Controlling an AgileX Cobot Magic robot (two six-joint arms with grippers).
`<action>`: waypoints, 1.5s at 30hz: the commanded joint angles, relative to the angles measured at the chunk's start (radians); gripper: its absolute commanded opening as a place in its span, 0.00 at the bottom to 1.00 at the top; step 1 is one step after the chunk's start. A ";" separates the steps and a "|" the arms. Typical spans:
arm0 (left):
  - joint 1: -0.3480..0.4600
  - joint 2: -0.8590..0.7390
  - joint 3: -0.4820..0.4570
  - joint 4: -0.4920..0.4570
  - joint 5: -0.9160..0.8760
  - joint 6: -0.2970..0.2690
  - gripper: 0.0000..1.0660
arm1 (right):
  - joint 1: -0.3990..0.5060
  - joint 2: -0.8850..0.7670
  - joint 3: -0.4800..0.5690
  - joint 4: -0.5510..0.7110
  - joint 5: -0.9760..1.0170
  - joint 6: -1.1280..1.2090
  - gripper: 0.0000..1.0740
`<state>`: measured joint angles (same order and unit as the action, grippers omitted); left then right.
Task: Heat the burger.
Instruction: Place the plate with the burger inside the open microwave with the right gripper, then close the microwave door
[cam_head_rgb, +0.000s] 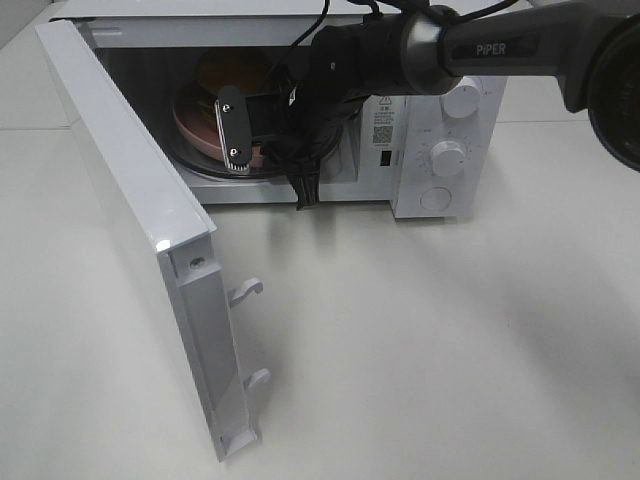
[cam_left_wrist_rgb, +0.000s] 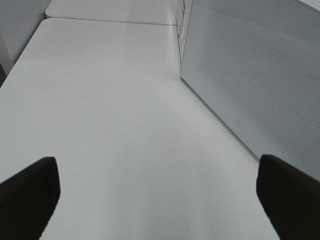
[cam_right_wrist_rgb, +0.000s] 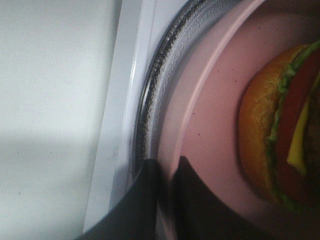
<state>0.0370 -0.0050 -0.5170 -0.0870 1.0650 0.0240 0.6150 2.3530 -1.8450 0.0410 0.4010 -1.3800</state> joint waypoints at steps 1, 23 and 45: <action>0.003 -0.012 0.002 -0.004 0.005 0.003 0.94 | -0.002 -0.011 -0.018 -0.004 -0.054 0.010 0.04; 0.003 -0.012 0.002 -0.004 0.005 0.003 0.94 | -0.002 -0.066 0.046 -0.003 -0.049 0.030 0.35; 0.003 -0.012 0.002 -0.004 0.005 0.004 0.94 | 0.006 -0.220 0.286 -0.012 -0.109 0.044 0.43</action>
<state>0.0370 -0.0050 -0.5170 -0.0870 1.0650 0.0250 0.6160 2.1660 -1.5820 0.0320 0.2990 -1.3550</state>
